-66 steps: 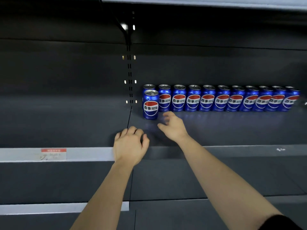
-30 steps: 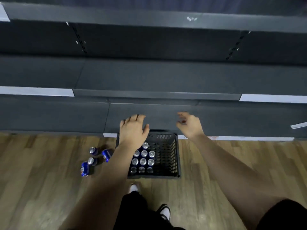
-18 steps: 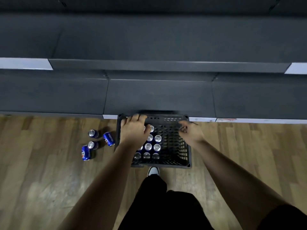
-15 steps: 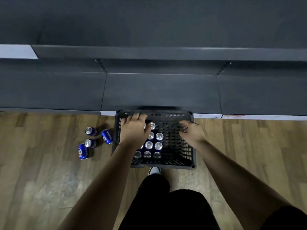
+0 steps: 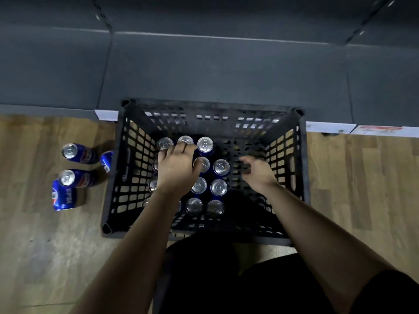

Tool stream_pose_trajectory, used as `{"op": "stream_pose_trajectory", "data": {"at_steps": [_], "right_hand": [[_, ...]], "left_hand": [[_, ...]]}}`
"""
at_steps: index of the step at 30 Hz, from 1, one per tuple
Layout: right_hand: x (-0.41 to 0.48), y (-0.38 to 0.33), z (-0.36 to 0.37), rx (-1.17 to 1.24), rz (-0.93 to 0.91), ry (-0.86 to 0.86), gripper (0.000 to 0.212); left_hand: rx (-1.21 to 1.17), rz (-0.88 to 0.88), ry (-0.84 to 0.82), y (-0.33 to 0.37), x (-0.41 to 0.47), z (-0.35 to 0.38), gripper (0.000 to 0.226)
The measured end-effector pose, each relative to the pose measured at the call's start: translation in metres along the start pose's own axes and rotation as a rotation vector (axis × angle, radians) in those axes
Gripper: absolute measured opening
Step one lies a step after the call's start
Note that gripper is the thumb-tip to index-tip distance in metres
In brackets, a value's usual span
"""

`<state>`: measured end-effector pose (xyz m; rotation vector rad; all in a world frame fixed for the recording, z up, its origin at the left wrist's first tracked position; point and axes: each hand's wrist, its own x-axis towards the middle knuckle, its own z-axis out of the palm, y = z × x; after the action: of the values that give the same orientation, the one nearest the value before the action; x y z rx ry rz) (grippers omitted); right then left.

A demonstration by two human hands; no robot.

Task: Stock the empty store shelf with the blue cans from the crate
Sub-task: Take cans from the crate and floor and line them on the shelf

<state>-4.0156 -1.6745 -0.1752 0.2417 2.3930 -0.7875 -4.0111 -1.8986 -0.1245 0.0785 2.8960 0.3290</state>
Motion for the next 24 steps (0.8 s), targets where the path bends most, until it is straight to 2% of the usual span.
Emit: {"op": "stream_pose_trajectory", "data": {"at_steps": [6, 12, 17, 24], "right_hand": [[0.053, 0.024, 0.042, -0.016, -0.006, -0.022, 0.069], [0.066, 0.029, 0.06, -0.015, -0.108, -0.084, 0.084], [0.071, 0.022, 0.07, -0.016, -0.178, -0.091, 0.082], [0.08, 0.026, 0.074, -0.009, -0.224, -0.09, 0.07]], "left_hand": [[-0.018, 0.01, 0.037, -0.015, 0.021, 0.06, 0.042], [-0.06, -0.012, 0.049, -0.025, 0.025, 0.079, 0.038], [-0.086, -0.028, 0.053, -0.027, 0.025, 0.078, 0.044], [-0.089, -0.031, 0.046, -0.031, 0.024, 0.085, 0.035]]}}
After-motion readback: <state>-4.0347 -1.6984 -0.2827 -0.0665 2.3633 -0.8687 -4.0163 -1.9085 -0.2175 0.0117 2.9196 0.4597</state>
